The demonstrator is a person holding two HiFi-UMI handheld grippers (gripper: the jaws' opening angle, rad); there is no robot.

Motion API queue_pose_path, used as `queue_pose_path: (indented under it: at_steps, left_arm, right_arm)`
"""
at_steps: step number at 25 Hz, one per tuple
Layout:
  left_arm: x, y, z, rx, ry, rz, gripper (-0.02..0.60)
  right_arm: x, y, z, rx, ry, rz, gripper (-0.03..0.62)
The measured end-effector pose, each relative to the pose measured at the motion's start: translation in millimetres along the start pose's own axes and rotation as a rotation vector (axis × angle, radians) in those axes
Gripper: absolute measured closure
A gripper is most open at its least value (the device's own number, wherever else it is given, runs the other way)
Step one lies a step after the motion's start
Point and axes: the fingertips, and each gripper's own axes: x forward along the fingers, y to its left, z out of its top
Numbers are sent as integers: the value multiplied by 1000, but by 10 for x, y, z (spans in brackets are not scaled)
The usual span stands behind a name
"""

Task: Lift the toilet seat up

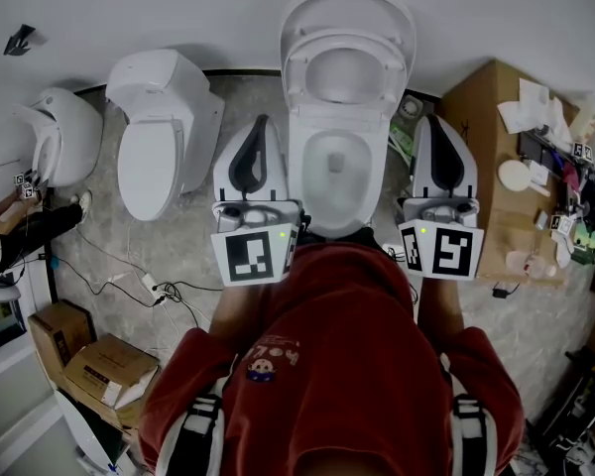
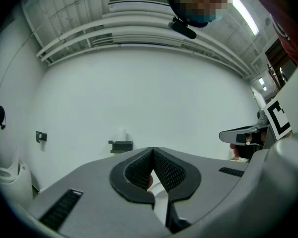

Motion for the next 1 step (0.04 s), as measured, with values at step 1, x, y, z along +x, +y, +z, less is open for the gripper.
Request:
queue_pose_path:
  at_steps: [1]
  left_arm:
    - [1, 3, -1, 3, -1, -3, 572]
  right_arm:
    - [3, 3, 0, 0, 1, 1, 580]
